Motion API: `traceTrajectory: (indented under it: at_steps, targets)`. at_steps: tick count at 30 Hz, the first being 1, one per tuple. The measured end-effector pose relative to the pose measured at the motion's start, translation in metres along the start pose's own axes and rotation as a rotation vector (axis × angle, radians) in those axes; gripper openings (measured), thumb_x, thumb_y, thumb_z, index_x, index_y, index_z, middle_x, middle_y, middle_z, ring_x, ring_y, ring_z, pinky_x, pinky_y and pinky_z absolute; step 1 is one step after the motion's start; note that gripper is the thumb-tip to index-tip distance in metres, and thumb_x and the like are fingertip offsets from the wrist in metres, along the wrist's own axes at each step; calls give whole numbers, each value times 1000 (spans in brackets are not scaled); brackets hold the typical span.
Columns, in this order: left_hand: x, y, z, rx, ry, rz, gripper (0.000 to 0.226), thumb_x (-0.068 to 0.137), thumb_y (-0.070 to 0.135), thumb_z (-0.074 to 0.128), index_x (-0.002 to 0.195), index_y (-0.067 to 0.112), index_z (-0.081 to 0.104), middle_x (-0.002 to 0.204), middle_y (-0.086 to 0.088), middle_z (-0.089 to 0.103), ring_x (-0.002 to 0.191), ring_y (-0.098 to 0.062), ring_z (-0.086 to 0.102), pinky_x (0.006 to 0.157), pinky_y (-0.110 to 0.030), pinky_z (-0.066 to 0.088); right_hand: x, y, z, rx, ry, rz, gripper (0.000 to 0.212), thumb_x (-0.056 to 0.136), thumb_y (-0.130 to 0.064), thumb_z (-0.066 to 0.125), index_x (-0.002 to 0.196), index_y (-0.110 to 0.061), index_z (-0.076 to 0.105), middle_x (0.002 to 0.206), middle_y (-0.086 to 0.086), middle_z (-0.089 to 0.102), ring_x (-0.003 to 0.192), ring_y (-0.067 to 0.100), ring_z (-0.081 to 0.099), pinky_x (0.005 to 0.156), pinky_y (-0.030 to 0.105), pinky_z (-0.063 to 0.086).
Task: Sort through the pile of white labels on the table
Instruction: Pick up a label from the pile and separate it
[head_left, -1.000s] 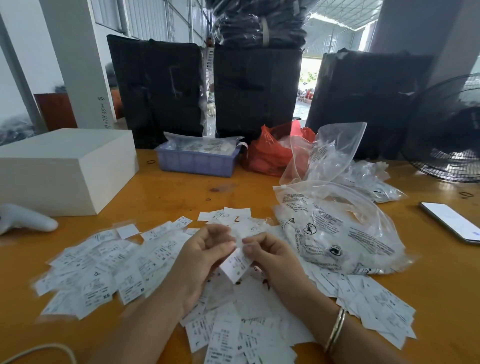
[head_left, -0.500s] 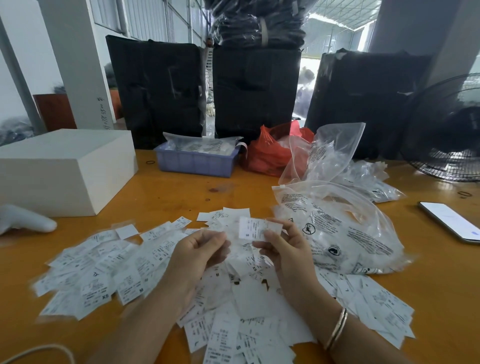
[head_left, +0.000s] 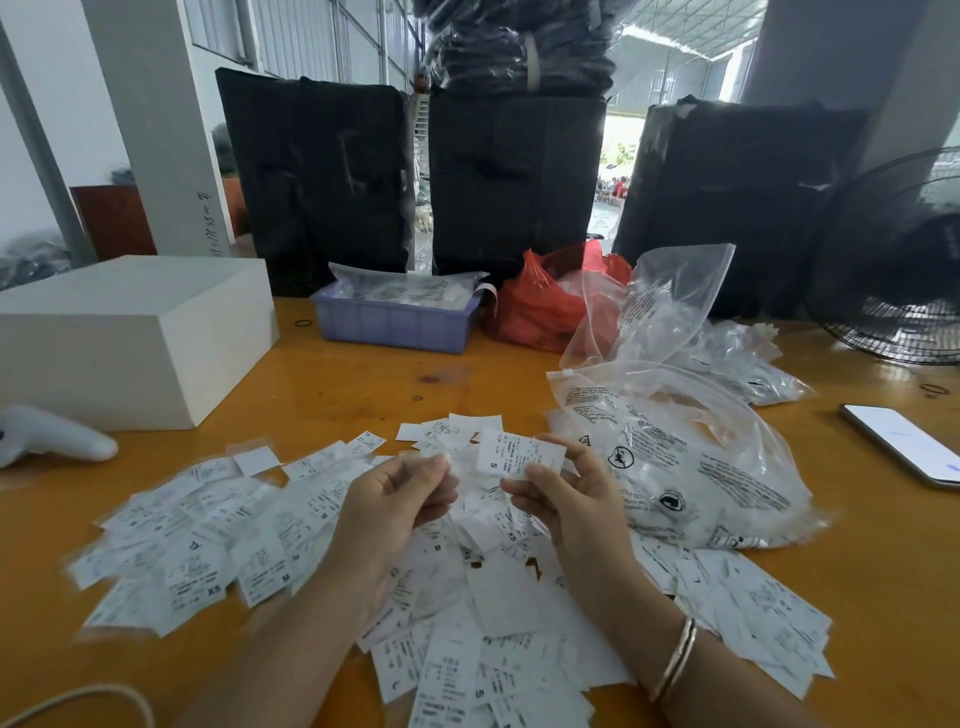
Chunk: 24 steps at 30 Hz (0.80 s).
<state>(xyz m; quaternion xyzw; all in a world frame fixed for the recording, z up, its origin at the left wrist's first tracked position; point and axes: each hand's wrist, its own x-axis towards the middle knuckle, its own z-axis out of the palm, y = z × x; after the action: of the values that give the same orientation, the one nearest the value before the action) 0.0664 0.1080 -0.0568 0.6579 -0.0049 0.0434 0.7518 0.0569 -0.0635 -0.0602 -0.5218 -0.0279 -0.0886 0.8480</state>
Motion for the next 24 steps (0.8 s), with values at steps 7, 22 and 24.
traceTrajectory:
  at_steps: [7, 22, 24]
  targets:
    - [2, -1, -1, 16, 56, 19, 19, 86, 33, 65, 83, 17, 74, 80, 0, 74, 79, -11, 71, 72, -23, 55, -1, 3, 3, -72, -35, 39, 27, 88, 4, 59, 109, -13, 60, 75, 18, 70, 75, 27, 72, 62, 24, 55]
    - [1, -2, 0, 54, 71, 64, 14, 86, 29, 65, 87, 18, 72, 79, 4, 74, 76, -7, 70, 62, -13, 53, 1, 3, 2, -27, -17, 96, 24, 88, 4, 59, 108, -8, 59, 75, 16, 71, 75, 27, 72, 60, 24, 56]
    - [2, -1, 0, 52, 78, 65, 14, 86, 29, 65, 88, 18, 72, 78, 4, 74, 76, -7, 70, 62, -14, 53, 2, 1, 0, 63, 30, 87, 20, 87, 4, 58, 105, -5, 57, 73, 16, 70, 73, 26, 72, 59, 23, 55]
